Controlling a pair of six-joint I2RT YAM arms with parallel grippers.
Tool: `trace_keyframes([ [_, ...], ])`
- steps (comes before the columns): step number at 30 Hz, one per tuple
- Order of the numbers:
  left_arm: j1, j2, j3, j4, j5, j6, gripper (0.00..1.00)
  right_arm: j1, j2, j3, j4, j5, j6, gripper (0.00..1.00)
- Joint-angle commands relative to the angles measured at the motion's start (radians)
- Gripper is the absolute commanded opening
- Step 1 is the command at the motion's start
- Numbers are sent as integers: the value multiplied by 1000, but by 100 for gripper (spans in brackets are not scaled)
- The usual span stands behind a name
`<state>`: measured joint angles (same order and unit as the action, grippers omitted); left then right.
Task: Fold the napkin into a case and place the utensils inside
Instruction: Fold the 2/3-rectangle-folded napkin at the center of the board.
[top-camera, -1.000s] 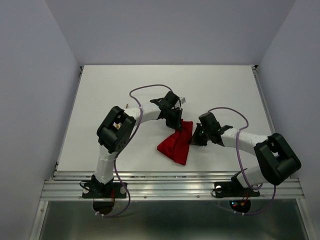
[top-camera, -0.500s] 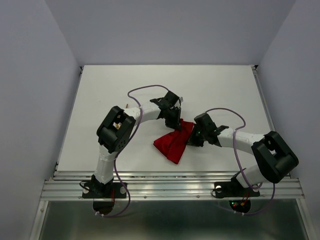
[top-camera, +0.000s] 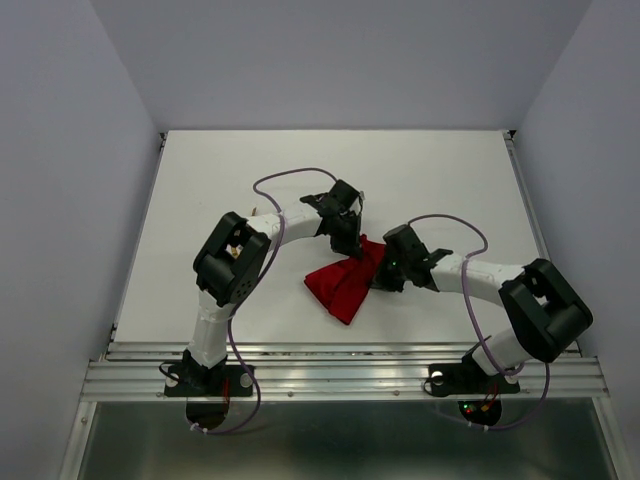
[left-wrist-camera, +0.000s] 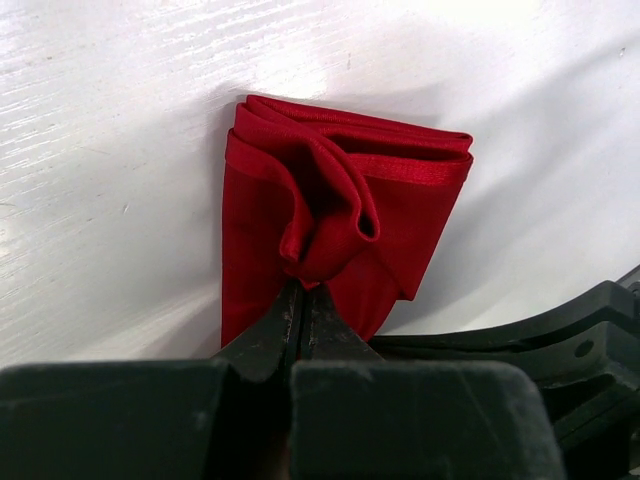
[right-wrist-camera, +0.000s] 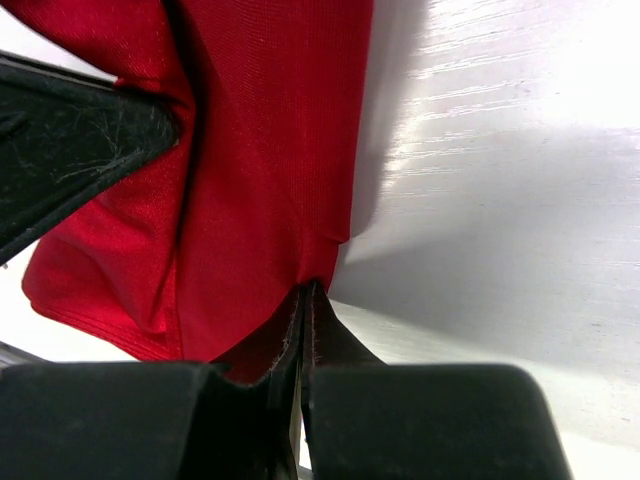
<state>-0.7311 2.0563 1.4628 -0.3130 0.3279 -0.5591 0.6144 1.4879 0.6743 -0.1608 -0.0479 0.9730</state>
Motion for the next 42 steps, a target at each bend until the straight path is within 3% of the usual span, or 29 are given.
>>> trace_keyframes([
  [1,-1,-51,57,-23,-9,-5,0,19,15,39,-9,28,9,1],
  [34,-8,36,50,-11,-53,-73,0,38,109,148,-6,74,36,1],
  [37,-8,41,74,-37,-70,-16,0,38,59,157,-43,120,21,16],
  [38,-7,42,89,-43,-76,-1,0,38,42,159,-52,132,13,31],
  [39,-7,45,97,-58,-81,26,0,38,26,162,-62,141,4,36],
  [42,-7,48,114,-77,-93,57,0,28,-31,172,-121,180,-25,41],
])
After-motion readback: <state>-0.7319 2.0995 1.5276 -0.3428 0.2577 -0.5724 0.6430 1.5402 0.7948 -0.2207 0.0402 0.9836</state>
